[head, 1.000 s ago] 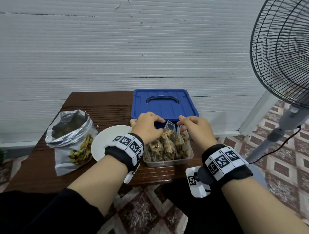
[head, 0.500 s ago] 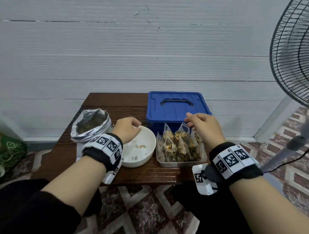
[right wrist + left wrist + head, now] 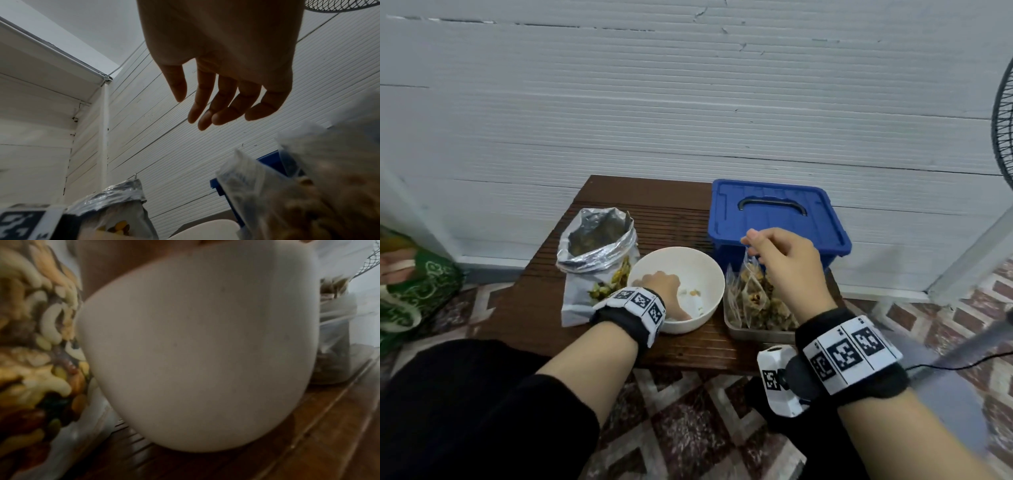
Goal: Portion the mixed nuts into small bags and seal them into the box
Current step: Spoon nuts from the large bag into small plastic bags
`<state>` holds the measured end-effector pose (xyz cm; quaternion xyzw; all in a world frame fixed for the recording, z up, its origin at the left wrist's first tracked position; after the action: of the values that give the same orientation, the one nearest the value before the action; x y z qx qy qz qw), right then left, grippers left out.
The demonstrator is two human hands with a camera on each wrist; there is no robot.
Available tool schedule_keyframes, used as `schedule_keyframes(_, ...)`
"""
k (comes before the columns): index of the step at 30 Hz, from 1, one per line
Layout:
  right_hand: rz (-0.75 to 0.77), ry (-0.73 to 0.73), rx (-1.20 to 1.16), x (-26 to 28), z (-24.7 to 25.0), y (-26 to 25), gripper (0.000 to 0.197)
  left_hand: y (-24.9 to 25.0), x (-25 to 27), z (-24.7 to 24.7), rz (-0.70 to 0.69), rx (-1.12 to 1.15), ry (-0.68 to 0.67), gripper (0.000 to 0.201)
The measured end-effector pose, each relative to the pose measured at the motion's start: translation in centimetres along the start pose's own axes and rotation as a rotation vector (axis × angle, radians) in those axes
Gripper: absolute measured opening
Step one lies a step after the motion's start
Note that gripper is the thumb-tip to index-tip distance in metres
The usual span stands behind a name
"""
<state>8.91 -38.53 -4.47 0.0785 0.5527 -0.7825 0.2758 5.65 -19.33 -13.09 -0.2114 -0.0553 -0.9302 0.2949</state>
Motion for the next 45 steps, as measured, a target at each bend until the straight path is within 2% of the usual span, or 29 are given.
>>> schedule_keyframes(3,-0.009,-0.001,-0.019,0.4,-0.7,0.0,0.024,0.0,-0.1,0.0,0.028,-0.011,0.044,0.062)
schedule_keyframes(8,-0.009,-0.039,-0.035,0.8,-1.5,-0.3,0.023,-0.2,-0.3,0.2,0.026,0.041,0.042,0.033)
schedule_keyframes(10,-0.002,-0.047,-0.03,0.8,-1.5,-0.4,0.023,-0.3,-0.4,0.4,0.003,0.16,0.073,0.027)
schedule_keyframes(13,0.006,-0.056,0.002,0.7,-1.8,-0.3,0.019,-0.8,0.1,1.7,-0.027,0.465,0.156,0.013)
schedule_keyframes(16,0.021,-0.109,0.076,0.4,-2.4,-0.1,0.01,-0.9,1.4,3.7,-0.093,0.629,0.267,0.014)
schedule_keyframes(18,0.042,-0.157,0.137,0.2,-2.9,-0.1,0.016,-1.0,2.4,5.1,-0.171,0.701,0.325,0.017)
schedule_keyframes(21,0.062,-0.206,0.169,-0.3,-3.7,-0.5,0.034,-1.2,3.5,6.6,-0.273,0.855,0.313,0.016)
schedule_keyframes(23,0.056,-0.24,0.151,-0.6,-4.2,-0.6,0.039,-1.4,4.1,7.2,-0.323,0.946,0.317,0.014)
schedule_keyframes(27,0.031,-0.212,0.068,-1.0,-5.1,-0.7,0.025,-2.2,4.6,7.9,-0.376,1.076,0.332,0.011)
schedule_keyframes(30,-0.004,-0.154,-0.034,-1.2,-5.4,-0.7,0.019,-2.9,4.9,8.3,-0.425,1.158,0.228,0.019)
schedule_keyframes(34,-0.028,-0.168,-0.115,-1.4,-5.7,-1.1,0.022,-4.2,5.0,8.8,-0.532,1.185,-0.061,0.053)
schedule_keyframes(36,-0.021,-0.188,-0.137,-1.4,-5.8,-1.4,0.023,-4.9,5.0,9.0,-0.567,1.188,-0.143,0.062)
schedule_keyframes(40,0.016,-0.244,-0.158,-1.4,-6.5,-2.0,0.025,-5.8,5.2,9.5,-0.607,1.184,-0.162,0.071)
schedule_keyframes(45,0.039,-0.26,-0.194,-1.6,-7.8,-2.9,0.025,-6.7,5.3,9.9,-0.634,1.167,-0.143,0.064)
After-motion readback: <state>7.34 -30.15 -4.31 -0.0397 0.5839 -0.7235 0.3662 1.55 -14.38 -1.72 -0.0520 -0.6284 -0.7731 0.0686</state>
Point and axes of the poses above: each hand's wrist, its own x-axis away from the middle knuckle, its own z-axis out of the back of the hand, y = z × x, the point moved 2 cm from there along -x, towards the middle knuckle, and after that the axes turned 15 degrees about z, right-handed, at the moved point
